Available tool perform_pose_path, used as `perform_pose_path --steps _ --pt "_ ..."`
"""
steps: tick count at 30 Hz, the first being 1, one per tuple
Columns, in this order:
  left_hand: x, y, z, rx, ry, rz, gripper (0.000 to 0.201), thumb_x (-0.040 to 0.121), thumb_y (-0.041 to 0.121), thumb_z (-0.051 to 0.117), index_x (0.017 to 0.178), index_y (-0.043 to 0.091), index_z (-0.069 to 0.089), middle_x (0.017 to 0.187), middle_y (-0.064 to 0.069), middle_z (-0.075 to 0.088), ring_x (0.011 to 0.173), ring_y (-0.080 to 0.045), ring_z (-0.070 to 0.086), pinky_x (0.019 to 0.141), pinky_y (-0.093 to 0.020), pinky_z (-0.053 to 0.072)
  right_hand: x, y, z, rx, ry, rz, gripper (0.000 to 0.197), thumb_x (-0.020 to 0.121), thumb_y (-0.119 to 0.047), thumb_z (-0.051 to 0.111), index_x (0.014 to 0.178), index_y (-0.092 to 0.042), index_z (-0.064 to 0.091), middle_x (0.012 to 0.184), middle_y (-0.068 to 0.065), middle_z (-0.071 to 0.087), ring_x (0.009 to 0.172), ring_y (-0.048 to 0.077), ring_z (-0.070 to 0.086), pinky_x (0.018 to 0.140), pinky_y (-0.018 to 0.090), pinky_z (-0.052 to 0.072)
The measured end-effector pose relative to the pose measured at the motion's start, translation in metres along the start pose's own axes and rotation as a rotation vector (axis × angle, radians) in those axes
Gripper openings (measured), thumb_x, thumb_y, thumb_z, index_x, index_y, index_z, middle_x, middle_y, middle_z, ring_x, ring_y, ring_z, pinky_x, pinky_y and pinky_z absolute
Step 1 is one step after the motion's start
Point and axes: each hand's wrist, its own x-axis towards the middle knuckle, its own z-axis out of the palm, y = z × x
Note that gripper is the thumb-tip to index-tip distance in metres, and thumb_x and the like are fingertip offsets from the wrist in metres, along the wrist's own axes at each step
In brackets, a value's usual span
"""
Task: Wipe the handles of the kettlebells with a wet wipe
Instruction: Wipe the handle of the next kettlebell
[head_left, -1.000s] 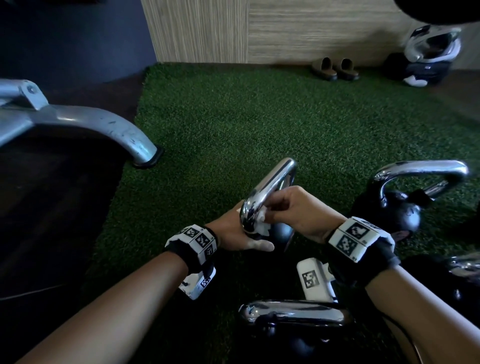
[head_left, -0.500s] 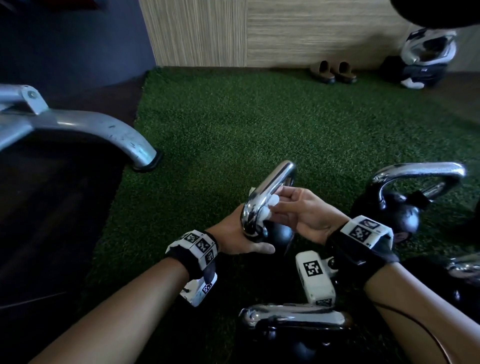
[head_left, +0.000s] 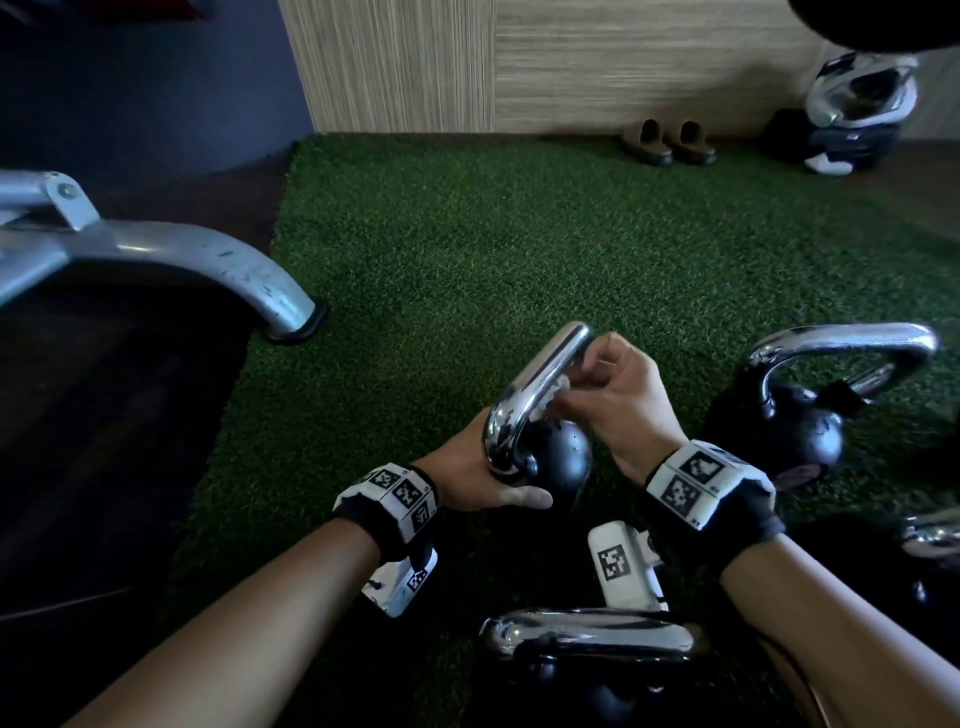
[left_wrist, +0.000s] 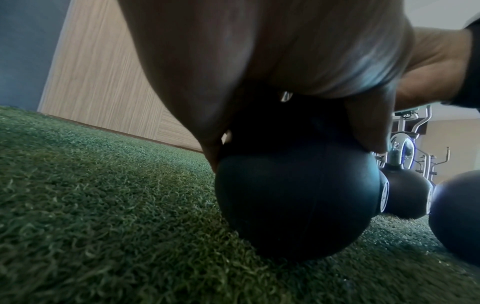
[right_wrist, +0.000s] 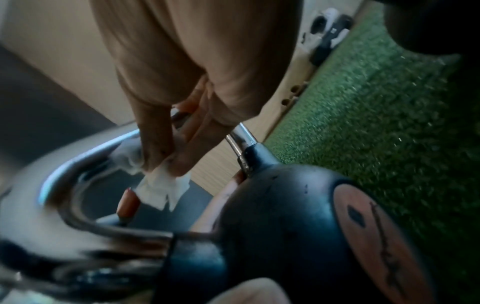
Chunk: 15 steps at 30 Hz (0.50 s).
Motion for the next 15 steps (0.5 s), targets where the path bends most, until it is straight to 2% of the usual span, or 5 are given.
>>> perform_pose_path --steps 3,5,9,11,15 --pt "0.002 -0.007 -0.001 0.003 0.001 -0.019 0.066 0.077 0.01 0.09 0.131 0.023 0.053 0.108 0.031 0.052 0.089 0.042 0.044 0.079 0.012 0.031 0.003 -0.001 0.001 -0.319 0.236 -0.136 0.033 0.075 -0.003 0.083 0.078 -0.017 0.053 0.075 0.005 0.074 0.061 0.01 0.066 0.058 0.031 0.057" --pt "0.003 -0.01 -0.001 0.017 -0.008 -0.025 0.068 0.076 0.014 0.091 0.134 0.019 0.055 0.112 0.025 0.058 0.091 0.041 0.045 0.08 0.011 0.031 0.006 -0.001 0.0 -0.411 0.379 -0.179 0.028 0.076 -0.013 0.083 0.077 -0.017 0.056 0.072 0.0 0.072 0.057 0.008 0.061 0.055 0.029 0.053" --pt "0.003 -0.012 -0.001 -0.017 -0.012 -0.046 0.065 0.078 0.011 0.089 0.128 0.027 0.05 0.108 0.03 0.054 0.09 0.041 0.045 0.077 0.011 0.034 0.005 -0.002 0.002 -0.477 0.382 -0.205 0.029 0.073 -0.015 0.083 0.072 -0.013 0.054 0.067 0.001 0.067 0.056 0.013 0.053 0.055 0.028 0.046" --pt "0.003 -0.013 -0.001 -0.032 -0.008 -0.046 0.066 0.078 0.01 0.089 0.13 0.024 0.051 0.11 0.03 0.054 0.094 0.039 0.047 0.08 0.01 0.035 0.004 -0.004 0.002 -0.511 0.38 -0.216 0.029 0.072 -0.015 0.083 0.071 -0.012 0.053 0.066 0.002 0.065 0.055 0.012 0.05 0.052 0.021 0.039" --pt "0.004 -0.02 0.001 -0.016 -0.004 -0.013 0.081 0.076 0.015 0.091 0.145 0.014 0.05 0.12 0.029 0.055 0.103 0.037 0.046 0.086 0.01 0.032 0.013 -0.008 -0.002 -0.51 0.471 -0.178 0.032 0.071 -0.022 0.086 0.073 -0.012 0.055 0.069 0.003 0.066 0.059 0.014 0.052 0.053 0.019 0.038"
